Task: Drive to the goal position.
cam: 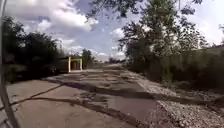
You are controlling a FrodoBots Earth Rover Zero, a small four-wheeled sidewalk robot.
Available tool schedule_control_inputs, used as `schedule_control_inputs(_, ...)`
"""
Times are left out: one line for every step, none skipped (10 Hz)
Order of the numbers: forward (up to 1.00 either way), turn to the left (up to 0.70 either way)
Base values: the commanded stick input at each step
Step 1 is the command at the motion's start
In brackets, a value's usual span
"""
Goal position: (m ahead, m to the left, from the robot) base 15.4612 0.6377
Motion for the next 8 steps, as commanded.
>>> schedule_control_inputs(0.70, 0.00)
schedule_control_inputs(0.70, 0.00)
schedule_control_inputs(0.70, 0.00)
schedule_control_inputs(0.70, 0.00)
schedule_control_inputs(0.70, 0.00)
schedule_control_inputs(0.70, 0.00)
schedule_control_inputs(0.70, 0.00)
schedule_control_inputs(0.70, 0.00)
